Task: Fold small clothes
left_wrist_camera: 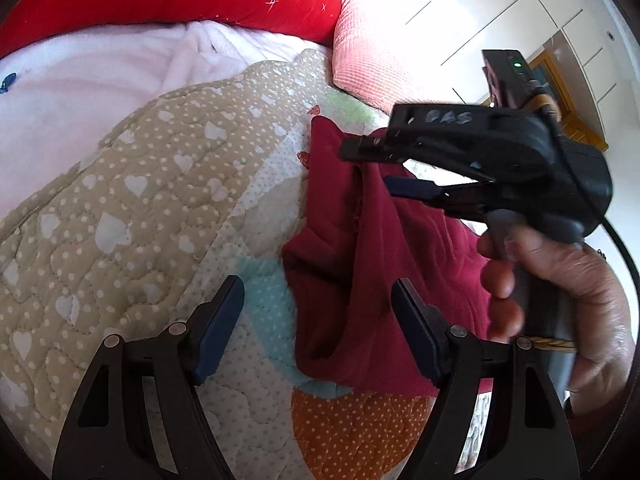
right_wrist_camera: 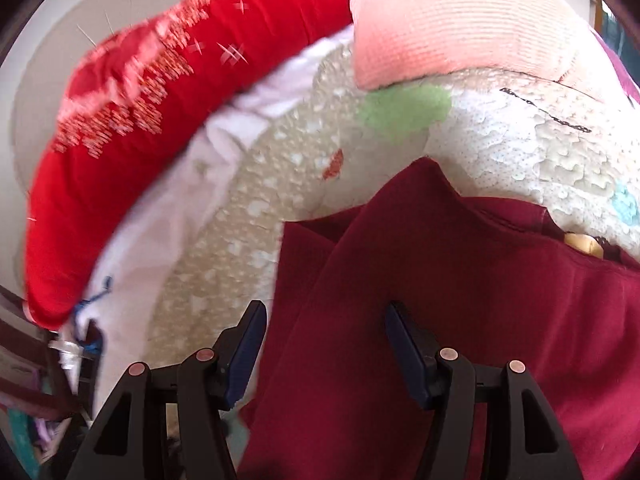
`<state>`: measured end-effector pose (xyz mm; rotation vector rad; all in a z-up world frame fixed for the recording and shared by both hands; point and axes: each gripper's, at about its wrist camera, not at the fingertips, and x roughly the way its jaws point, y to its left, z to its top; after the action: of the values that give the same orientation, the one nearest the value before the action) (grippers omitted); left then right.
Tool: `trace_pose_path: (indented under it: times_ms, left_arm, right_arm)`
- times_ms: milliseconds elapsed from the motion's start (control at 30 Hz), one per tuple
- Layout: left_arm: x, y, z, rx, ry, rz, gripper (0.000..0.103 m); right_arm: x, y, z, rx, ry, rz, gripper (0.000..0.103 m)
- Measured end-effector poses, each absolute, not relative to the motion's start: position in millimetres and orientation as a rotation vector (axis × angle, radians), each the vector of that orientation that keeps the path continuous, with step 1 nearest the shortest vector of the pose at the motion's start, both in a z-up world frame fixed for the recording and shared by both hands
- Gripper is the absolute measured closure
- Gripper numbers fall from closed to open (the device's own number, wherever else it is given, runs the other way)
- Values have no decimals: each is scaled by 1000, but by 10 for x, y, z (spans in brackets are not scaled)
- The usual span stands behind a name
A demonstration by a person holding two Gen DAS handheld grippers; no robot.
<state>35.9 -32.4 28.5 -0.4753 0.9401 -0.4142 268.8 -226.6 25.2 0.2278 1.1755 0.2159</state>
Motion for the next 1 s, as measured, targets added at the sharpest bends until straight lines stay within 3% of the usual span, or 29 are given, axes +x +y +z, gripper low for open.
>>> trace_pose_path:
  times_ms: [133,200,300,700,767,833,1000]
  left_arm:
    - [361,-268,299,-495,945,-423,27]
    - [356,-239,304,-517,944,-424,27]
    - [362,-216,297,-531,952,-423,27]
    - [445,-288,259,-499,959,-421,27]
    - [457,-292,254,-498,960,-421,27]
    - [454,-284,252,-498,959,-422,27]
    - [466,-278,241,-499,958,-425,27]
  right_arm:
    - [2660,-2175,316,130,1131,219,81]
    - [2632,-2118,401,87,1102,231,91]
    - [2599,-2018,486,39,1057,244,94]
    - [2662,-1920,239,28,1104,283,94]
    - [2642,-1924,298,19,1106,281,83]
    - [2620,-1932,372,32,1115,283,54]
    - [2669,-1888,459,-45,1170,243,54]
